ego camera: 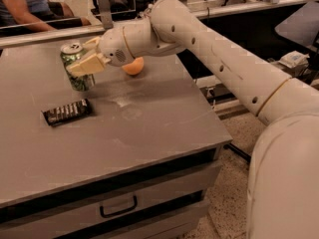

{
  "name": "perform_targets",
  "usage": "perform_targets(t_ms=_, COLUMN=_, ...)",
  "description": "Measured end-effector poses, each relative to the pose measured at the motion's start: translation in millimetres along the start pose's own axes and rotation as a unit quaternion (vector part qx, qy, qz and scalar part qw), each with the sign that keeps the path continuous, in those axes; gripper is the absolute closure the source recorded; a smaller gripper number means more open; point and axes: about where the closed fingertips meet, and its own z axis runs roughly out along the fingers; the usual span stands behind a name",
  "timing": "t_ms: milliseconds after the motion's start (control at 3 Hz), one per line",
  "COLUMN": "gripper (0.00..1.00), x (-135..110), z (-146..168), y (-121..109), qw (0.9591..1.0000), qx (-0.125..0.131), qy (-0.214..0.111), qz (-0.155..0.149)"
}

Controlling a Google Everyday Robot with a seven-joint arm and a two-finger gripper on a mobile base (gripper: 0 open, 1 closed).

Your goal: Move green can near rxbar chocolate

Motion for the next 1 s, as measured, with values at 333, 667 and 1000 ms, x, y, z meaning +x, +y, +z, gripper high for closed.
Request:
perform_targets(t_ms=333, gripper=0.63, x=8.7, z=4.5, y=2.7, qw=0.9999, qx=-0.009, qy=0.004, qz=-0.003)
perform_targets(t_ms=667, gripper=0.31, x=13.6, z=10.6, y=6.2, qw=0.9997, qx=-0.021, qy=0.006, qz=-0.008)
perform_targets(t_ms=1000, gripper=0.09, x=14.7, z=12.9, y=9.3, qw=0.9995, qx=-0.029, qy=0.007, qz=-0.011)
